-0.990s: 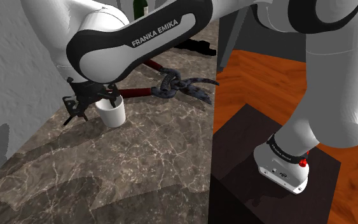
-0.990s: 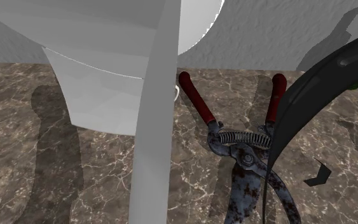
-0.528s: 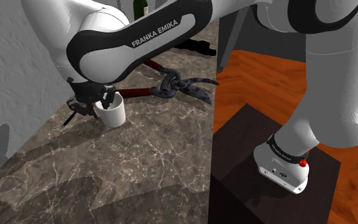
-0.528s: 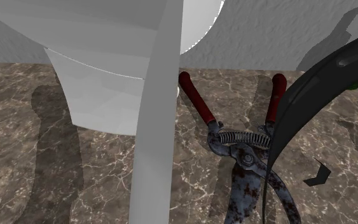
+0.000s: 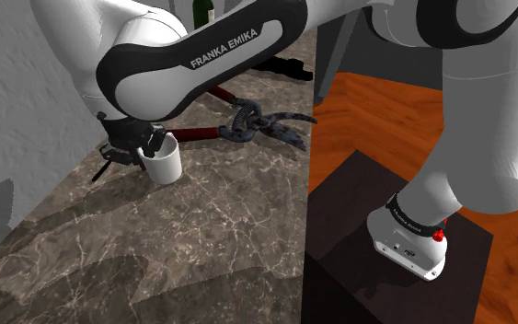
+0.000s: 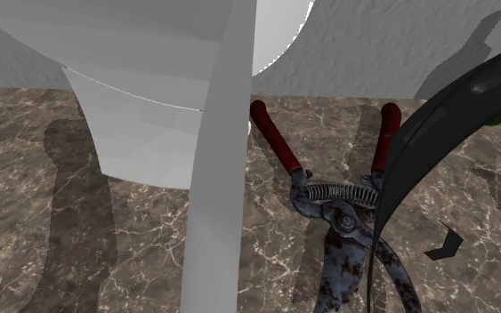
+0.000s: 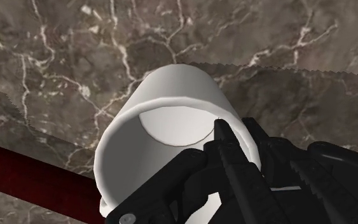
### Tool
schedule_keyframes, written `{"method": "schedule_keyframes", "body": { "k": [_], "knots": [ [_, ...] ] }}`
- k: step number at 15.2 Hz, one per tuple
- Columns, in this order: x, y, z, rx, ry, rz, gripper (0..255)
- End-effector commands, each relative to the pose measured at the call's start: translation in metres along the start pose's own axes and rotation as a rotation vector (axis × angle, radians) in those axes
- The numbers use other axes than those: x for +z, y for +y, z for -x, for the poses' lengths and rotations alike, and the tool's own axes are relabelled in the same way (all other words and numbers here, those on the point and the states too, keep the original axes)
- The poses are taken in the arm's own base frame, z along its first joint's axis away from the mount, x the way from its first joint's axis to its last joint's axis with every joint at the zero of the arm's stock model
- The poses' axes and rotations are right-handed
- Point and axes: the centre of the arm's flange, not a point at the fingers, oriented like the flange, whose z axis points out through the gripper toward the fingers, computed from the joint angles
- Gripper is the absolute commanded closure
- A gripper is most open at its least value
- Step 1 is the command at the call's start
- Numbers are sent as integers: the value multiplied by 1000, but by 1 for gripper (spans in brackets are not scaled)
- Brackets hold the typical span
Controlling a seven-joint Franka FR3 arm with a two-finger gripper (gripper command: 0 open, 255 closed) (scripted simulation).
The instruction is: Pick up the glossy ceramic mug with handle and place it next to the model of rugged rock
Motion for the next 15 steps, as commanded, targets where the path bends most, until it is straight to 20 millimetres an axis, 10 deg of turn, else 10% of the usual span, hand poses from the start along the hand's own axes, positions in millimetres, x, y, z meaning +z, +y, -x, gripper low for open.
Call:
{"method": "schedule_keyframes", "body": {
  "k": [1, 15],
  "knots": [
    [-5, 0, 0, 0, 0, 0, 255],
    [-79, 4, -3, 0, 0, 0, 255]
  ]
}}
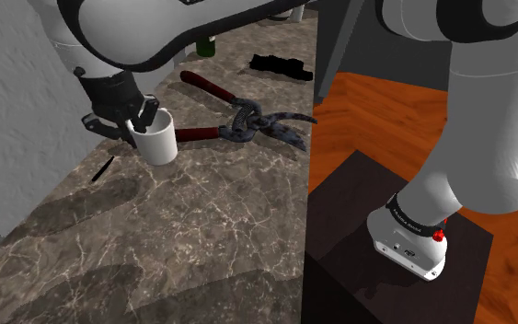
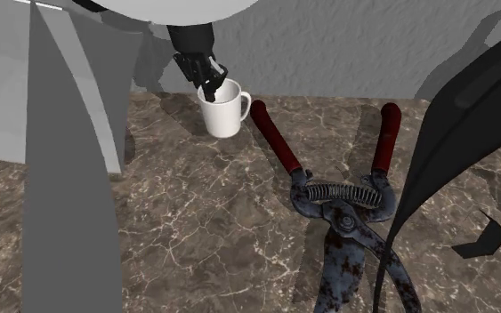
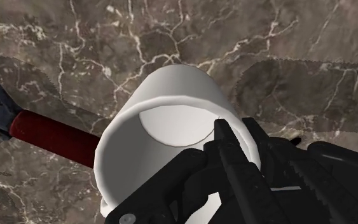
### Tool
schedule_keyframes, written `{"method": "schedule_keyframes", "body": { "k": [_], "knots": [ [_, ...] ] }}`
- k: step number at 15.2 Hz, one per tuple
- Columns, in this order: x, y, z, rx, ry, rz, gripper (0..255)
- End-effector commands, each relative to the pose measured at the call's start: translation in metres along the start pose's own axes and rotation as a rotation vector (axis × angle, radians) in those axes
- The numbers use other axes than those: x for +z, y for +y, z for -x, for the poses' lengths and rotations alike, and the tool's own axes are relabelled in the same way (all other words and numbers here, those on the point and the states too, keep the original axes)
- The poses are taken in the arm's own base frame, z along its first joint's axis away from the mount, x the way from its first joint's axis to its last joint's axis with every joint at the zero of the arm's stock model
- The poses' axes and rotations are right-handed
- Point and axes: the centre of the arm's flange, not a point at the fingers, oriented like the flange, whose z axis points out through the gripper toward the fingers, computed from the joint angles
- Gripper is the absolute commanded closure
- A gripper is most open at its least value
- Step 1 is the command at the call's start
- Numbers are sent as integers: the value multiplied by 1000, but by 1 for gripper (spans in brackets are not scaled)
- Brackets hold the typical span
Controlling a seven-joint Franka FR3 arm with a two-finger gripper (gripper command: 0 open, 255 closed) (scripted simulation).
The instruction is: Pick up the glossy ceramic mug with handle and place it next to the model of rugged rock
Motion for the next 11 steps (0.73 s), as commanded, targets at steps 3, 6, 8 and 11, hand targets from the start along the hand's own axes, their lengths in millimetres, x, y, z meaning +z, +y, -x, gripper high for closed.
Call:
{"method": "schedule_keyframes", "body": {
  "k": [3, 6, 8, 11],
  "knots": [
    [-22, 1, 0, 0, 0, 0, 255],
    [-37, 2, -1, 0, 0, 0, 255],
    [-48, 3, -1, 0, 0, 0, 255],
    [-64, 3, -2, 0, 0, 0, 255]
  ]
}}
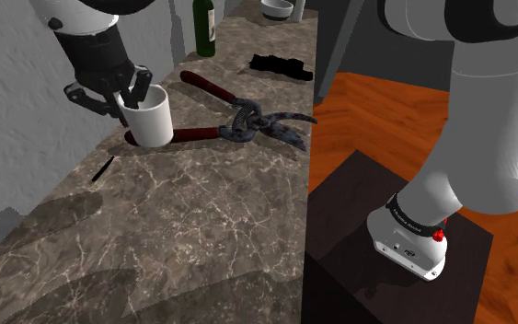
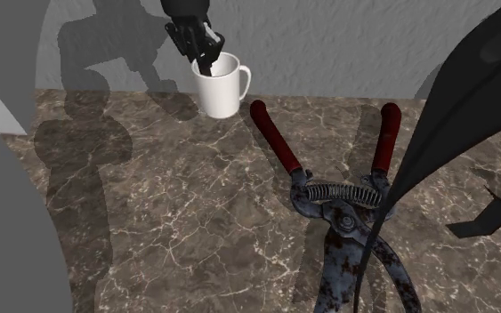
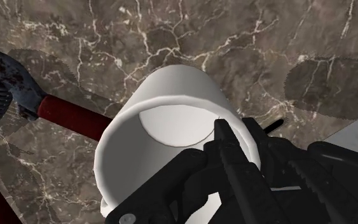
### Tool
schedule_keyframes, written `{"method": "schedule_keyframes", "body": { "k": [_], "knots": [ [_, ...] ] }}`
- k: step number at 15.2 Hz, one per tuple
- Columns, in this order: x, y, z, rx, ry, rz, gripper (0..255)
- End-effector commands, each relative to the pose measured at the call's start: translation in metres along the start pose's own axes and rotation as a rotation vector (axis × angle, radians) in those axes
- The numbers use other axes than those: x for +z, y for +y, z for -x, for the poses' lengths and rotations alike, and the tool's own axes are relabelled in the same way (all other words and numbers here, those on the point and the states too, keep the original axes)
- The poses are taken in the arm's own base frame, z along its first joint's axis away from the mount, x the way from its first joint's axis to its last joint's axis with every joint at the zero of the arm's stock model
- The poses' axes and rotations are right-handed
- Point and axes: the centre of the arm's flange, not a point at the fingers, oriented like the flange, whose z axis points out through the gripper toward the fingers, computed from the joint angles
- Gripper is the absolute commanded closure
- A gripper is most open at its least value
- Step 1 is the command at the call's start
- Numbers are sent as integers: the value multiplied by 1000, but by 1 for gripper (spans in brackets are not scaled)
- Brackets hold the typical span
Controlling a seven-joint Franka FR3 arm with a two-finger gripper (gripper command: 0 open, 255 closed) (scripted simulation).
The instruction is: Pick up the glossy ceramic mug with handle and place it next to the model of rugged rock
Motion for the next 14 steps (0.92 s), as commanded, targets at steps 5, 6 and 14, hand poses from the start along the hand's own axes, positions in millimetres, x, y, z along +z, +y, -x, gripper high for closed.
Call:
{"method": "schedule_keyframes", "body": {
  "k": [5, 6, 14],
  "knots": [
    [-32, 2, -1, 0, 0, 0, 255],
    [-37, 3, -2, 0, 0, 0, 255],
    [-36, 93, -22, 0, 0, 0, 255]
  ]
}}
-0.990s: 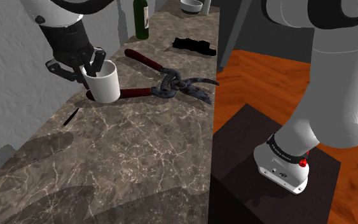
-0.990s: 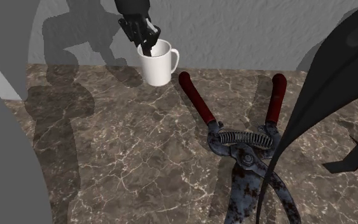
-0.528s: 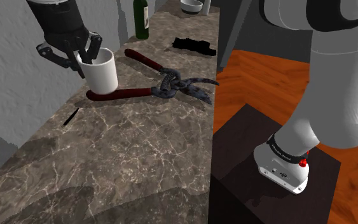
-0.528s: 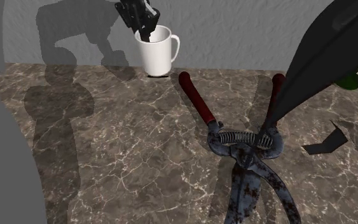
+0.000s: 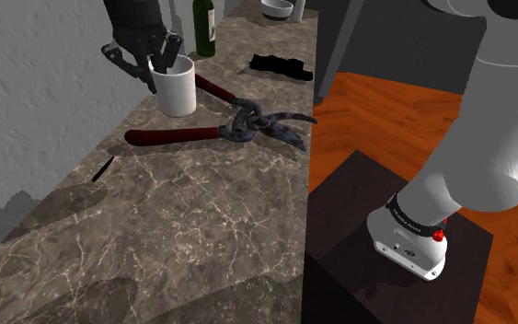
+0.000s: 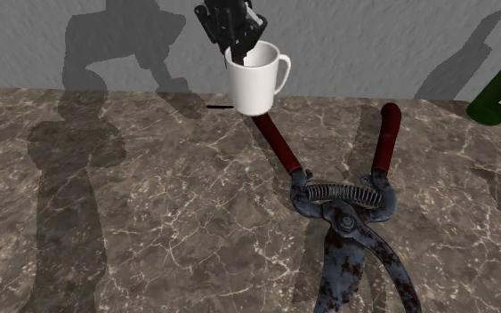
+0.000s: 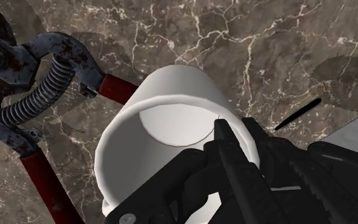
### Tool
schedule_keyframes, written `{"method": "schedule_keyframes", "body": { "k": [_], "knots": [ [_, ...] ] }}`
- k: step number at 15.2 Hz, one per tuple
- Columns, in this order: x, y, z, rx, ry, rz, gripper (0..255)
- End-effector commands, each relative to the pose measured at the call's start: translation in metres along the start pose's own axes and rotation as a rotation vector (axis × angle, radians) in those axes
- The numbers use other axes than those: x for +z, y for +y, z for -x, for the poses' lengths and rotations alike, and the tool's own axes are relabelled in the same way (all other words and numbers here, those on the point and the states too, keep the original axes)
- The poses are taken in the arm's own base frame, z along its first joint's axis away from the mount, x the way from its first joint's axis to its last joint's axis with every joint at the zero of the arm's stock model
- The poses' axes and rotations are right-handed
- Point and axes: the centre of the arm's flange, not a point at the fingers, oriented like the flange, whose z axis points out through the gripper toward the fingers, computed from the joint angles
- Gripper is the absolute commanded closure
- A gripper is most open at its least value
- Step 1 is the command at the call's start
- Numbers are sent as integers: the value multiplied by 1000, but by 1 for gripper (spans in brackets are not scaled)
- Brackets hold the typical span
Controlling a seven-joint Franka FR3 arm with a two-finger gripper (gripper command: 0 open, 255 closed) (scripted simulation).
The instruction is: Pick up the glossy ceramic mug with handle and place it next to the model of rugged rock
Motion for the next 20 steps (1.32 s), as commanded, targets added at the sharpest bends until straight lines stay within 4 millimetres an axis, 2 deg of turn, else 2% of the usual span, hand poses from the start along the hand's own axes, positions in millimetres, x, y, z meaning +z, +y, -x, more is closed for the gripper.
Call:
{"method": "schedule_keyframes", "body": {
  "k": [1, 20],
  "knots": [
    [1, 30, -7, 0, 0, -1, 255],
    [14, 274, -62, 0, 0, -1, 255]
  ]
}}
